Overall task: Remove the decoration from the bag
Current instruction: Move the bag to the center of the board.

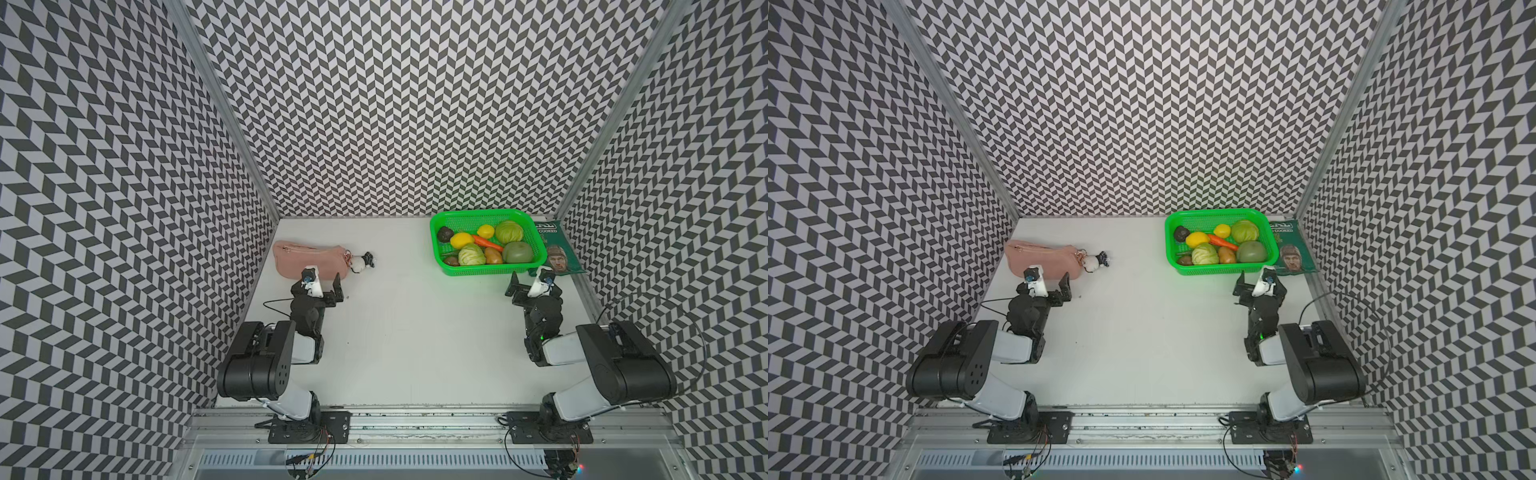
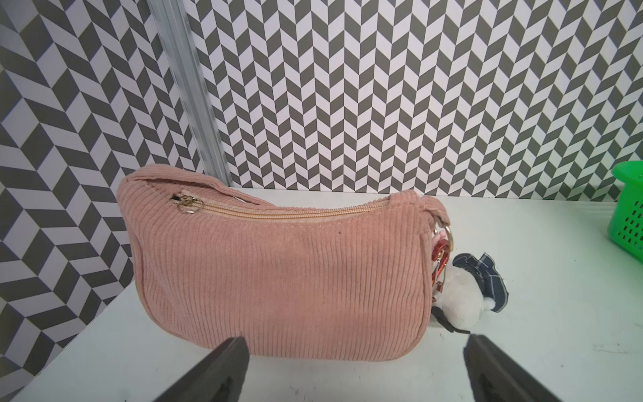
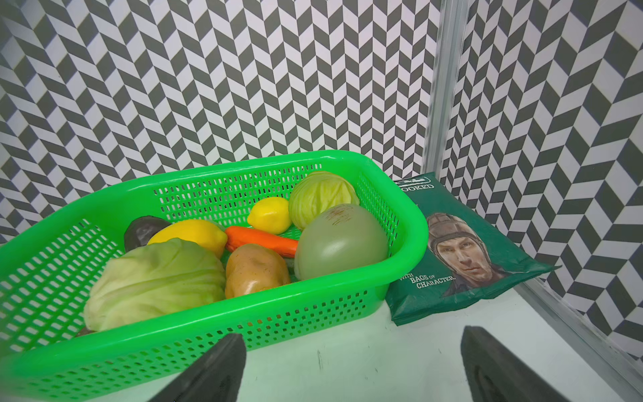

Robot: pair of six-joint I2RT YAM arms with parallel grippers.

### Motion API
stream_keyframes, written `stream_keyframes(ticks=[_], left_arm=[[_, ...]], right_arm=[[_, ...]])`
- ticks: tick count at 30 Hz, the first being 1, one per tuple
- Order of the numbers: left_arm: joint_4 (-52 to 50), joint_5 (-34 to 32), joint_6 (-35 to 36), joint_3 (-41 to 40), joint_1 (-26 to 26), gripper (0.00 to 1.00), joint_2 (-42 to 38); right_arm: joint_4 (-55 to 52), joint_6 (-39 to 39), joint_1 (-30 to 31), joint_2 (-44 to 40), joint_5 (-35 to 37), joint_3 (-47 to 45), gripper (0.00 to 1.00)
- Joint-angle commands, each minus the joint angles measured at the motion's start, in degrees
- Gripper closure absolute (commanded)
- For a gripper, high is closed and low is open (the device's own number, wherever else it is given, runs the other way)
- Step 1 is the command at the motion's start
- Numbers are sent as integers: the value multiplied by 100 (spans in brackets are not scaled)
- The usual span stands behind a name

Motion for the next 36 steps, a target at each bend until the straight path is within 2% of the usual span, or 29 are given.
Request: stream_keyframes(ticks=[1, 16, 17, 20, 25, 26, 31, 33, 36], left_arm=[[52, -2, 74, 51, -12, 0, -84], [88, 40, 54, 44, 19, 0, -103], [-94, -12, 37, 105, 17, 0, -155], [-1908, -234, -72, 1042, 10, 0, -529], [-3893, -281, -423, 2170, 10, 0, -895], [-4170, -243, -575, 2334, 10, 0, -927], [-5441, -119, -1483, 3106, 17, 0, -907], [-5782, -122, -1861, 3339, 31, 0, -917], [-6202, -93, -2658, 3684, 130, 0, -964]], right_arm=[[198, 31, -35, -114, -18, 72, 0], [186, 40, -35, -100, -14, 92, 0], [191, 38, -36, -117, -18, 82, 0], [128, -19, -28, -280, -91, 132, 0], [-1600, -65, -7, -1046, -138, 776, 0], [-1855, 110, -8, -1192, -92, 894, 1], [-3593, 1971, -12, -1794, -184, 1603, 1], [-4104, 2226, -24, -1949, -589, 1858, 0], [-4629, 2084, -19, -2044, -1715, 2288, 0]])
